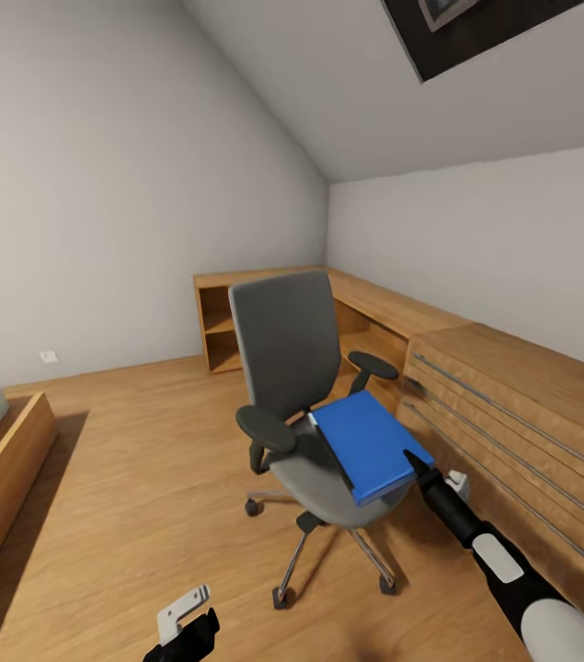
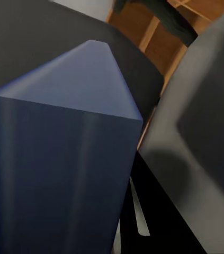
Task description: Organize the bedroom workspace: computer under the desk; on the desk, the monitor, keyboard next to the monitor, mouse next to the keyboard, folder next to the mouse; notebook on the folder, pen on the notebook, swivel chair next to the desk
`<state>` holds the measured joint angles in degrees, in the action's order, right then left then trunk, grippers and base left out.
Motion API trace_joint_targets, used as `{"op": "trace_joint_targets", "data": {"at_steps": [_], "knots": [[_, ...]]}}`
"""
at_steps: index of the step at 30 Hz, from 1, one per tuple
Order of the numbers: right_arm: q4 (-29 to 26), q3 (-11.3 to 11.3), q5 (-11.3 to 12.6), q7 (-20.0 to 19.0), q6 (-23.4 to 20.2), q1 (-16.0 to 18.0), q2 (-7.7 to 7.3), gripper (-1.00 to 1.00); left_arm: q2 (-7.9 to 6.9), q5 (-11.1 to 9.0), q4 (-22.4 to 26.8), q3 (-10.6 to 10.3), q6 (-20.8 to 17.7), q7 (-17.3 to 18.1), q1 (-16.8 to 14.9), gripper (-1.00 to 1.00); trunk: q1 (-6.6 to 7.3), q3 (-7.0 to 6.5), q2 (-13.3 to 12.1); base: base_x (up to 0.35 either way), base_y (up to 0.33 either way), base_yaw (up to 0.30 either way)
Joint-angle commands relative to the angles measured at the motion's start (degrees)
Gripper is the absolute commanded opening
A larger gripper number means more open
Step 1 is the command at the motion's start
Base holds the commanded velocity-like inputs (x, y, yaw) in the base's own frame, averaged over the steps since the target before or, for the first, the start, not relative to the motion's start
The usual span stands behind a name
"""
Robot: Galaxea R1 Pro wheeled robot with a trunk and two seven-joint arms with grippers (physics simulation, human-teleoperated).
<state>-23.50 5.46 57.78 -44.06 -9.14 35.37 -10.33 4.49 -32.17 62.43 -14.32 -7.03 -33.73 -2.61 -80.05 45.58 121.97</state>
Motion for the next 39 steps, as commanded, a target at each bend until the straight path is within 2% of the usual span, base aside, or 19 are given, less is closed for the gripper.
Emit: {"op": "trace_joint_targets", "data": {"at_steps": [1, 7, 10, 12, 15, 21, 25, 28, 31, 35, 38, 39], "knots": [[-0.7, 0.1, 0.5, 0.2, -0.6, -0.3, -0.08, -1.00, -0.02, -0.2, 0.1, -0.1, -0.2, -0.4, 0.0, 1.00, 0.23, -0.13, -0.4, 0.000, 0.000, 0.000], [-9.1, 0.2, 0.6, 4.4, -0.5, -4.0, -0.61, -1.00, -0.01, -0.3, 0.1, -0.1, -0.3, -0.4, 0.0, 1.00, 1.55, -1.20, -2.8, 0.000, 0.000, 0.000], [-20.8, 0.2, 0.6, 12.3, 0.6, -9.3, -0.72, -1.00, -0.01, -0.3, 0.1, -0.1, -0.3, -0.4, 0.0, 1.00, 2.21, -1.74, -4.0, 0.000, 0.000, 0.000], [-24.7, 0.2, 0.6, 15.2, 1.1, -11.0, -0.73, -1.00, -0.01, -0.3, 0.1, -0.1, -0.2, -0.4, 0.0, 1.00, 2.65, -2.10, -4.8, 0.000, 0.000, 0.000], [-33.8, 0.3, 0.6, 22.0, 1.6, -15.2, -0.76, -1.00, -0.01, -0.2, 0.1, -0.1, -0.2, -0.4, 0.0, 1.00, 3.31, -2.64, -6.0, 0.000, 0.000, 0.000], [-46.6, 0.3, 0.5, 30.3, 0.6, -20.5, -0.75, -1.00, -0.01, -0.1, 0.1, -0.1, -0.2, -0.4, 0.0, 1.00, 4.63, -3.72, -8.4, 0.000, 0.000, 0.000], [-51.1, 0.3, 0.5, 34.6, -1.5, -21.9, -0.76, -1.00, 0.12, 0.0, 0.4, -0.8, 0.0, -0.4, 0.0, 1.00, 5.51, -4.44, -10.0, 0.000, 0.000, 0.000], [-53.4, 0.3, 0.5, 38.1, -4.1, -22.3, -0.78, -1.00, 0.21, 0.0, 0.7, -3.0, 1.0, -0.5, 0.0, 1.00, 6.17, -4.97, -11.2, 0.000, 0.000, 0.000], [-57.5, 0.4, 0.6, 43.8, -8.5, -22.6, -0.82, -1.00, 0.18, 0.1, 0.9, -6.1, 4.2, -0.7, 0.0, 1.00, 6.82, -5.51, -12.4, 0.000, 0.000, 0.000], [-60.9, 0.7, 0.8, 50.4, -13.8, -22.6, -0.76, -1.00, 0.17, 0.1, 1.1, -7.0, 5.8, -1.7, 0.0, 1.00, 7.70, -6.23, -14.0, 0.000, 0.000, 0.000], [-61.7, 2.3, 2.0, 53.0, -16.5, -22.6, -0.72, -1.00, 0.17, 0.0, 1.8, -7.4, 6.2, -2.5, 0.0, 1.00, 8.36, -6.77, -15.2, 0.000, 0.000, 0.000], [-61.9, 3.6, 3.3, 53.7, -17.6, -22.6, -0.70, -1.00, 0.17, 0.0, 2.1, -7.5, 6.3, -2.8, 0.0, 1.00, 8.58, -6.95, -15.6, 0.000, 0.000, 0.000]]}}
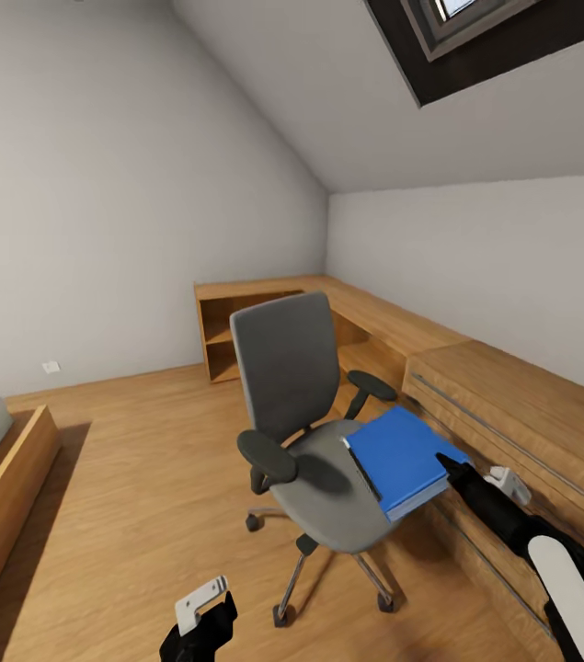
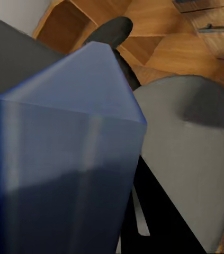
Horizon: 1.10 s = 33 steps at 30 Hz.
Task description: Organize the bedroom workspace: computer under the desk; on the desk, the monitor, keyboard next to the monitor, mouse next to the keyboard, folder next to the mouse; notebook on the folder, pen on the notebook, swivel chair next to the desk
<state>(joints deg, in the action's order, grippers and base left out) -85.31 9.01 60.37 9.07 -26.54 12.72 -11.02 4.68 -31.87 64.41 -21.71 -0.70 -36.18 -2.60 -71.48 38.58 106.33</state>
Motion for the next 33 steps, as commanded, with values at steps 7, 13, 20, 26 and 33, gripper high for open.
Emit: {"op": "trace_joint_targets", "data": {"at_steps": [7, 13, 20, 26, 33], "knots": [[-0.6, 3.7, 11.1, 0.7, -12.1, 0.0, -0.48, -1.00, -0.06, -0.3, 0.6, -1.4, 0.1, -1.3, 0.0, 1.00, 1.55, -1.20, -2.8, 0.000, 0.000, 0.000], [-0.6, 6.3, 12.6, -4.1, -16.2, 0.0, -0.62, -1.00, -0.11, -0.3, 0.7, -1.7, 0.0, -1.4, 0.0, 1.00, 2.87, -2.28, -5.2, 0.000, 0.000, 0.000], [-0.3, 10.5, 12.8, -6.8, -20.0, 0.0, -0.54, -1.00, -0.03, -0.3, 0.7, -1.9, -0.1, -1.5, 0.0, 1.00, 4.40, -3.54, -8.0, 0.000, 0.000, 0.000], [-0.3, 11.3, 12.8, -7.1, -21.4, 0.0, -0.47, -1.00, -0.03, -0.3, 0.7, -1.9, -0.2, -1.4, 0.0, 1.00, 5.72, -4.61, -10.4, 0.000, 0.000, 0.000], [-0.3, 11.4, 12.8, -7.4, -21.7, 0.0, -0.38, -1.00, -0.09, -0.3, 0.7, -1.9, -0.1, -1.4, 0.0, 1.00, 7.26, -5.87, -13.2, -0.122, 0.006, 0.000]]}}
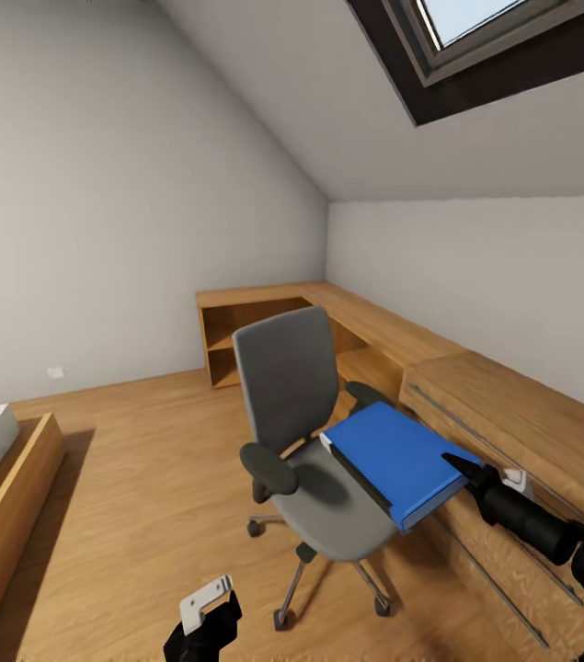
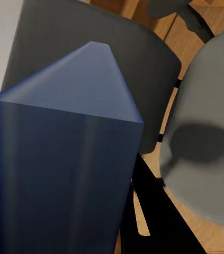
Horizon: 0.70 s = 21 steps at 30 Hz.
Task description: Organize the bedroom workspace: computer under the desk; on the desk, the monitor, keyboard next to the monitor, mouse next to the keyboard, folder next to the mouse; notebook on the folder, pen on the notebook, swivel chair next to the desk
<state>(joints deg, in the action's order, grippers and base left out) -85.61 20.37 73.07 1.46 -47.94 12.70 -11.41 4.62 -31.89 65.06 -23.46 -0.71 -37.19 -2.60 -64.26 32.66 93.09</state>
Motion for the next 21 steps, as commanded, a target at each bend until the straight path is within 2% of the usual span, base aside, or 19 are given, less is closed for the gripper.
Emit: {"op": "trace_joint_targets", "data": {"at_steps": [1, 6, 9, 15, 20, 21], "knots": [[0.0, 0.1, 0.1, 0.1, -0.3, 0.0, 0.00, -1.00, -0.03, -0.3, 0.1, -0.1, 0.0, -0.3, 0.0, 1.00, 0.26, -0.13, -0.4, -0.291, 0.045, 0.000], [-0.1, 0.1, 0.0, 0.1, -0.3, 0.0, 0.01, -1.00, -0.09, -0.3, 0.2, -0.1, 0.1, -0.2, 0.0, 1.00, 1.36, -1.02, -2.4, -0.311, 0.092, -0.017], [0.0, 0.3, 0.0, 0.2, 0.2, 0.0, -0.02, -1.00, -0.13, -0.4, 0.2, -0.1, 0.1, -0.2, 0.0, 1.00, 1.58, -1.20, -2.8, -0.270, 0.189, -0.215], [-0.1, 0.3, -0.2, 0.1, 0.4, 0.0, -0.03, -1.00, -0.10, -0.4, 0.2, 0.0, -0.1, -0.3, 0.0, 1.00, 1.58, -1.20, -2.8, -0.067, 0.058, -0.289], [-0.4, 2.0, -0.3, 0.0, 0.4, 0.0, -0.13, -1.00, -0.11, -0.5, 0.3, -0.1, -0.5, -0.3, 0.0, 1.00, 1.58, -1.20, -2.8, -0.007, 0.006, -0.292], [-0.5, 2.4, -0.4, 0.0, 0.4, 0.0, -0.19, -1.00, -0.50, -0.6, -0.5, 0.0, -0.6, -0.3, 0.0, 1.00, 1.58, -1.20, -2.8, -0.002, 0.002, -0.293]]}}
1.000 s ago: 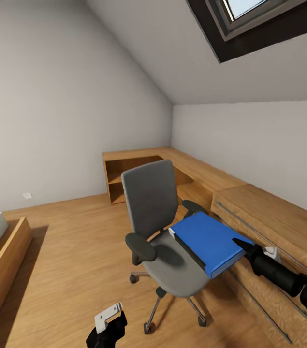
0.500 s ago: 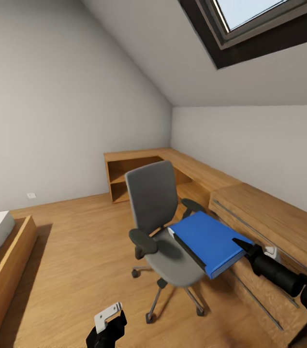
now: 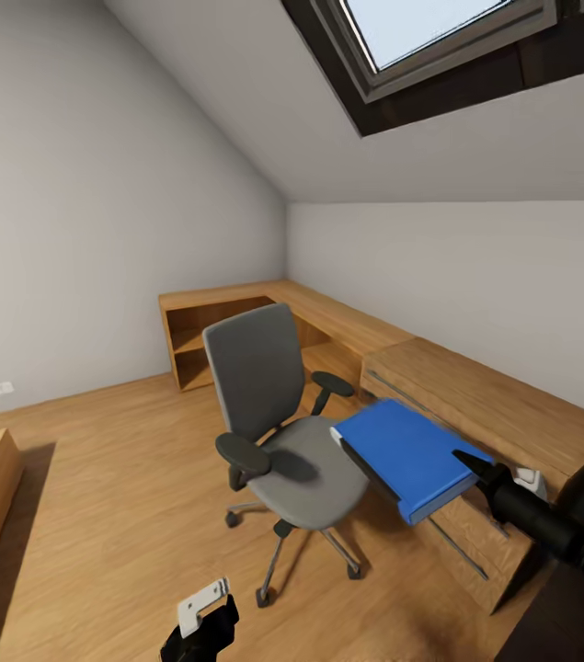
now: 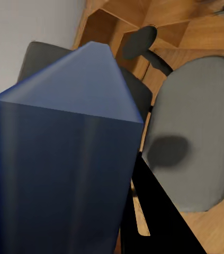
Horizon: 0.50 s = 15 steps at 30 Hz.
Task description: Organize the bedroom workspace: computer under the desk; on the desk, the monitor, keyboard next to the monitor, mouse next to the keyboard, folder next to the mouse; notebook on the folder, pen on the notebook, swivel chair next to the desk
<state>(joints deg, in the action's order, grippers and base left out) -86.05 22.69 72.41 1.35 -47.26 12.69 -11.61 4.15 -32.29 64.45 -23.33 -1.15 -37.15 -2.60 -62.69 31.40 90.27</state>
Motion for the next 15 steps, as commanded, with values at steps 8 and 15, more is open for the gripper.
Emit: {"op": "trace_joint_targets", "data": {"at_steps": [8, 15], "knots": [[-0.1, 1.4, 0.3, 0.1, -0.4, 0.1, 0.00, -1.00, -1.87, -0.2, -18.0, -0.4, -0.1, 0.0, 0.0, 1.00, 0.66, -0.48, -1.2, 0.000, 0.000, -0.293], [-1.3, 1.6, 0.3, 0.1, -0.4, 0.1, -0.06, -1.00, -1.90, -0.2, -27.3, -0.3, -0.2, 5.0, 0.0, 1.00, 2.20, -1.74, -4.0, 0.000, 0.000, -0.293]]}}
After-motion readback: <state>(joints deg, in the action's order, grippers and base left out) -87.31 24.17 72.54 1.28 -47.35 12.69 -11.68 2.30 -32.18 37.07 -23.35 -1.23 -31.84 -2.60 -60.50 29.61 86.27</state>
